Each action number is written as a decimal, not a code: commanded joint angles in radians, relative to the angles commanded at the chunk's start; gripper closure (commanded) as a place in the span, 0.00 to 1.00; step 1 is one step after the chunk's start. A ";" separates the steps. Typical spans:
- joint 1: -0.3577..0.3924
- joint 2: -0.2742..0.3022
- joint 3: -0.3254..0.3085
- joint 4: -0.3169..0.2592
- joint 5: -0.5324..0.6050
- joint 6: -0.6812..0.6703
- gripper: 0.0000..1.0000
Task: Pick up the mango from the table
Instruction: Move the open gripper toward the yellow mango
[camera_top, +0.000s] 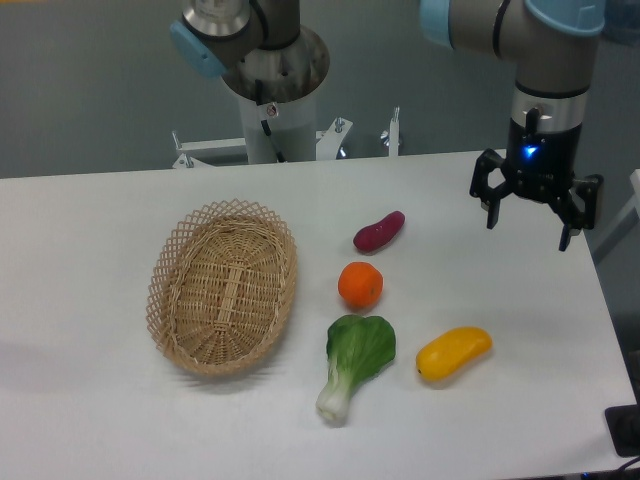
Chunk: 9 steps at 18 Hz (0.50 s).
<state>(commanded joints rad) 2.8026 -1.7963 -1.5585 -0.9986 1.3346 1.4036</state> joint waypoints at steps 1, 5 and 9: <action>0.000 0.000 -0.008 0.003 0.002 0.000 0.00; -0.003 0.000 -0.017 0.008 0.005 -0.005 0.00; -0.020 -0.009 -0.020 0.000 0.005 -0.011 0.00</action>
<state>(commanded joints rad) 2.7827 -1.8055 -1.5785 -0.9986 1.3392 1.3929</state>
